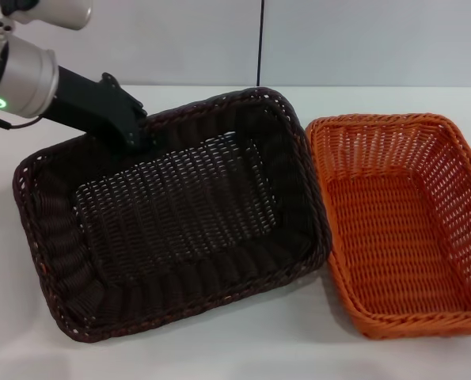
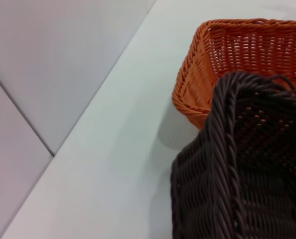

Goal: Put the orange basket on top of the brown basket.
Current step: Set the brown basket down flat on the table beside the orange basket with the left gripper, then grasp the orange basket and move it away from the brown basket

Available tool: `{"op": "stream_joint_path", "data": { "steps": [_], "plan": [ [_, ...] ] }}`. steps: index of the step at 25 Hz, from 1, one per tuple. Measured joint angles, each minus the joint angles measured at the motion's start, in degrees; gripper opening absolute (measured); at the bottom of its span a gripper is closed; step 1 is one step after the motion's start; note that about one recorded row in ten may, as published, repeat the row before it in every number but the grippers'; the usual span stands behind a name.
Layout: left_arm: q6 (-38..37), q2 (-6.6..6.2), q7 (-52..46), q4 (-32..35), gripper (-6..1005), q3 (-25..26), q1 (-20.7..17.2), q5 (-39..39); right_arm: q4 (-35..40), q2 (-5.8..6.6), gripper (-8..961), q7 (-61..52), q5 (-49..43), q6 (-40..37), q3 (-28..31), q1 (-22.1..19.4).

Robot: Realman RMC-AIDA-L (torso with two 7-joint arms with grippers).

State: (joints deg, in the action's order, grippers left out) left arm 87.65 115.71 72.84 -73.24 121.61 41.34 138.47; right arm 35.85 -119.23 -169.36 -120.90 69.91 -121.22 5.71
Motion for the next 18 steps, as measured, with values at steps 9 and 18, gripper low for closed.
{"op": "stream_joint_path", "data": {
  "steps": [9, 18],
  "plan": [
    [-2.39, 1.62, 1.62, -1.08, 408, -2.51, -0.01, 1.06, -0.15, 0.16, 817, 0.06, -0.15, -0.02, 0.08, 0.17],
    [-26.05, 2.66, -3.18, -15.08, 585, -6.81, -9.37, -8.44, 2.88, 0.3, 817, 0.07, 0.77, 1.02, 1.85, -0.44]
  ]
}}
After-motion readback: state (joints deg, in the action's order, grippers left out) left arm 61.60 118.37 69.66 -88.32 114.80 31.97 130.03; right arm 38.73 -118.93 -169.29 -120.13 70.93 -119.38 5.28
